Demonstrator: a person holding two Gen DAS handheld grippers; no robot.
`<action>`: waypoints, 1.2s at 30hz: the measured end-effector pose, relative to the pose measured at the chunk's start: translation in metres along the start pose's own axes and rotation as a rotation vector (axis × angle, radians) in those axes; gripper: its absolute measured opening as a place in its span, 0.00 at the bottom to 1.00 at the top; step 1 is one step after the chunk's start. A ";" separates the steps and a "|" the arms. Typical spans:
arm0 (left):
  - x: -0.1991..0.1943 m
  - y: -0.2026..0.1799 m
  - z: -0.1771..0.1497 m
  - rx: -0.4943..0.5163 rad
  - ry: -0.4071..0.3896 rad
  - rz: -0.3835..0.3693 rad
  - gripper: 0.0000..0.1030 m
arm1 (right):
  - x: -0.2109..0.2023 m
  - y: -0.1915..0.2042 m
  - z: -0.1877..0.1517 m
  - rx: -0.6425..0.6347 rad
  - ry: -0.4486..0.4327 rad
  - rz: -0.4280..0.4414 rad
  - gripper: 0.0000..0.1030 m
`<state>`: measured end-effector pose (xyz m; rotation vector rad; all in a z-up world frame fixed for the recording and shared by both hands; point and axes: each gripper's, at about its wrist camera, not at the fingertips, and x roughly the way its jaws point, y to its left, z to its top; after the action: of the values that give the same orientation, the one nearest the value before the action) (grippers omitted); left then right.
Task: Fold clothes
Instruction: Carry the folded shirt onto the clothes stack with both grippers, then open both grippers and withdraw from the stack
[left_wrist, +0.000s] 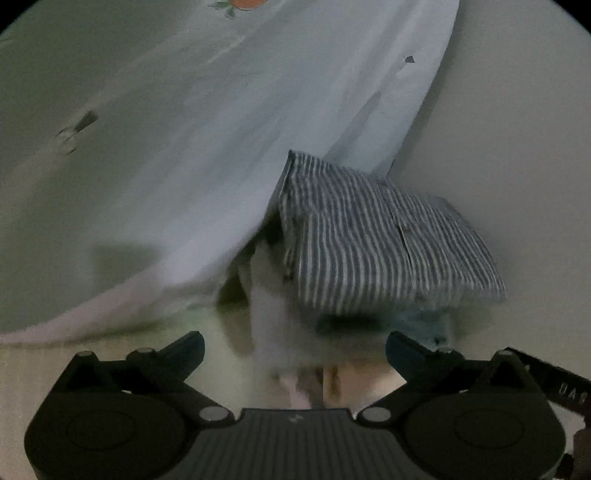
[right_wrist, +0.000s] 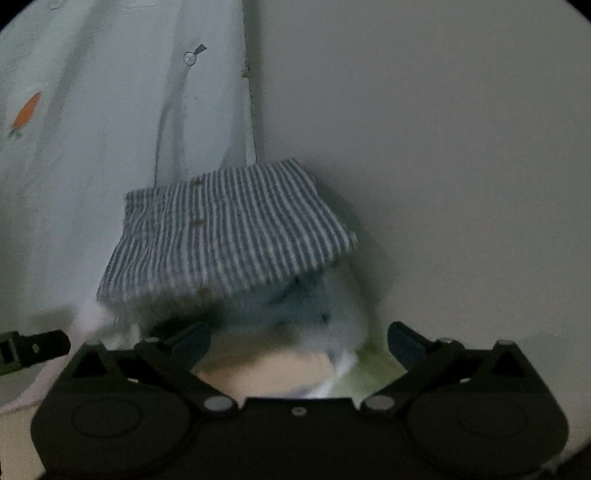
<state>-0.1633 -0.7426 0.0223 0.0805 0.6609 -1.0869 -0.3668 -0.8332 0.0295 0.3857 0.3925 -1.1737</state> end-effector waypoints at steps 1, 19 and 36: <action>-0.009 0.001 -0.008 0.006 0.007 0.006 1.00 | -0.009 -0.002 -0.009 -0.003 0.007 0.006 1.00; -0.111 0.022 -0.104 0.146 0.097 0.017 1.00 | -0.124 -0.010 -0.121 -0.026 0.075 0.030 1.00; -0.135 0.033 -0.118 0.221 0.108 -0.014 1.00 | -0.154 -0.006 -0.145 0.025 0.066 -0.005 1.00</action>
<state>-0.2288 -0.5758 -0.0092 0.3270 0.6363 -1.1720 -0.4378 -0.6402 -0.0216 0.4456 0.4366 -1.1742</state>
